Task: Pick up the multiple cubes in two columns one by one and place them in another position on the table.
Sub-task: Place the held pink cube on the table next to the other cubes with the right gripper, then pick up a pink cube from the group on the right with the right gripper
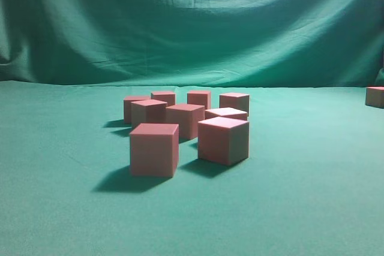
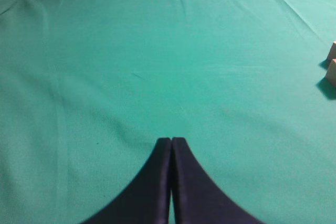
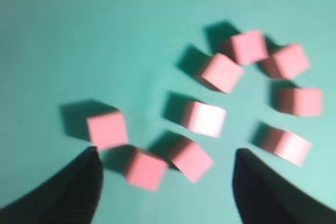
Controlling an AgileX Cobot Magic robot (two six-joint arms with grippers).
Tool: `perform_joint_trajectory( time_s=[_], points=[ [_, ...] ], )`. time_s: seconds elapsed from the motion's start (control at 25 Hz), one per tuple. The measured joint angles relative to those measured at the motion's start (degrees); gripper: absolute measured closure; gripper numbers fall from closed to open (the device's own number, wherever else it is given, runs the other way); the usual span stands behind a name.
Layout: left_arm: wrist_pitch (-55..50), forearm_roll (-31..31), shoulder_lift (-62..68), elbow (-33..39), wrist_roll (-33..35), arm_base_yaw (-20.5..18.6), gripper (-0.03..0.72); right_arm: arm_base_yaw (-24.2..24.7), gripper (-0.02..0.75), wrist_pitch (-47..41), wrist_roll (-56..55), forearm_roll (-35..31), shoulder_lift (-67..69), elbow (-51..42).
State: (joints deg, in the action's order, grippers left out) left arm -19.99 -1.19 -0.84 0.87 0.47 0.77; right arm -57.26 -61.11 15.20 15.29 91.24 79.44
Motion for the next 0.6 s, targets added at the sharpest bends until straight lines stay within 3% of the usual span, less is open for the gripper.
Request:
perform_joint_trajectory(
  time_s=[0.16, 0.28, 0.4, 0.52, 0.6],
  points=[
    [0.0, 0.0, 0.0, 0.0, 0.0, 0.0, 0.688, 3.0, 0.272, -7.5, -10.4, 17.5, -6.2, 0.1],
    [0.0, 0.0, 0.0, 0.0, 0.0, 0.0, 0.688, 12.2, 0.272, -8.7, -18.5, 24.3, -9.5, 0.2],
    [0.0, 0.0, 0.0, 0.0, 0.0, 0.0, 0.688, 26.1, 0.272, -7.5, -21.0, 19.7, -10.8, 0.2],
    [0.0, 0.0, 0.0, 0.0, 0.0, 0.0, 0.688, 41.1, 0.272, -3.1, -20.2, 6.9, -10.2, 0.2],
    [0.0, 0.0, 0.0, 0.0, 0.0, 0.0, 0.688, 48.3, 0.272, -0.2, -17.2, -1.0, -8.6, 0.2]
  ],
)
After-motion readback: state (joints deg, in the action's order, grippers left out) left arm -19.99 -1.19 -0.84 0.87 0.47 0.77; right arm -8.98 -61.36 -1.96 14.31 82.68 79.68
